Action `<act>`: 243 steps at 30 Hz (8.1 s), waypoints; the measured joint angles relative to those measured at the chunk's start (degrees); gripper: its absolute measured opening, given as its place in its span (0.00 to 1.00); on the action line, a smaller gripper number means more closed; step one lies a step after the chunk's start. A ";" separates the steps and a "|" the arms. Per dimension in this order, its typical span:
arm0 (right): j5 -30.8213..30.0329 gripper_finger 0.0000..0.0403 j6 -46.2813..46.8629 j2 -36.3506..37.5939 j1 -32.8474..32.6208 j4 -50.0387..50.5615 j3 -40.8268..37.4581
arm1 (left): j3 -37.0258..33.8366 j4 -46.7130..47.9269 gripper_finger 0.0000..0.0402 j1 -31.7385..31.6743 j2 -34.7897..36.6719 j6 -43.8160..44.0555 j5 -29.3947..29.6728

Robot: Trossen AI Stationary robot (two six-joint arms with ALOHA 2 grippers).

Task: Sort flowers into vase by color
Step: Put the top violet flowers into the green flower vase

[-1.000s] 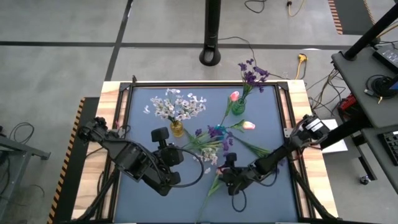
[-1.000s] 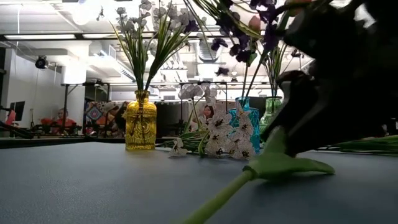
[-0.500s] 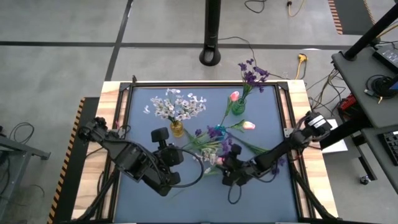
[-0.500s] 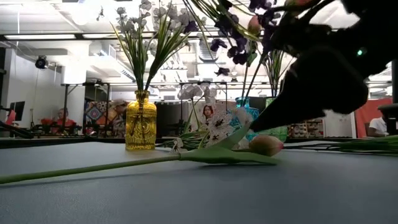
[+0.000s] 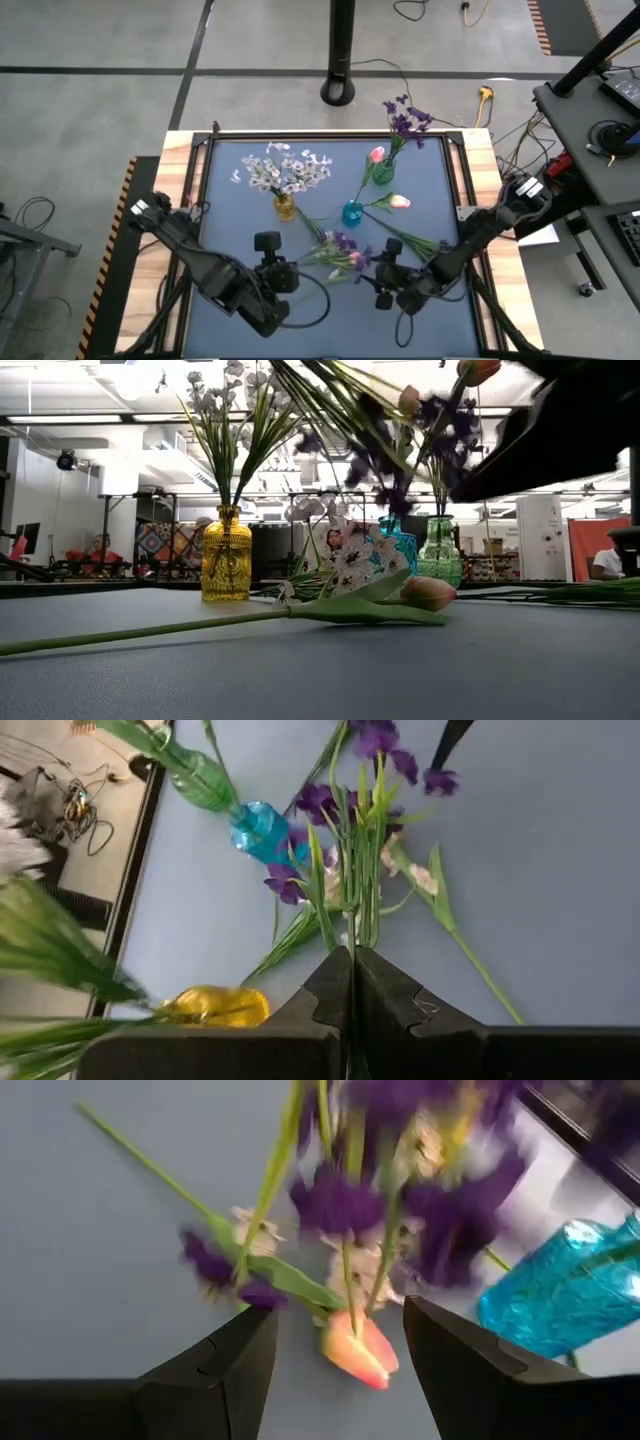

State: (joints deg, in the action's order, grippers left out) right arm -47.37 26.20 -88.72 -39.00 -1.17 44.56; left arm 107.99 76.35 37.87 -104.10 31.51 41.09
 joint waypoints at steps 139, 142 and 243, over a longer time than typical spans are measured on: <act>3.91 0.05 -53.58 -0.15 1.23 -66.48 8.20 | -59.15 -138.67 0.19 -3.75 11.53 -55.81 1.66; -4.82 0.05 -53.23 4.22 -0.48 -56.86 9.41 | -59.15 -138.17 0.29 -3.24 12.76 -55.81 7.29; 11.26 0.06 -25.94 43.86 46.62 9.27 -2.34 | -34.51 -65.56 0.41 -2.47 14.91 -45.29 28.97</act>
State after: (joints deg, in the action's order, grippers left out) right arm -36.11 0.26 -44.86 7.62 8.10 42.22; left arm 73.47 10.79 35.40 -89.19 -13.78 70.05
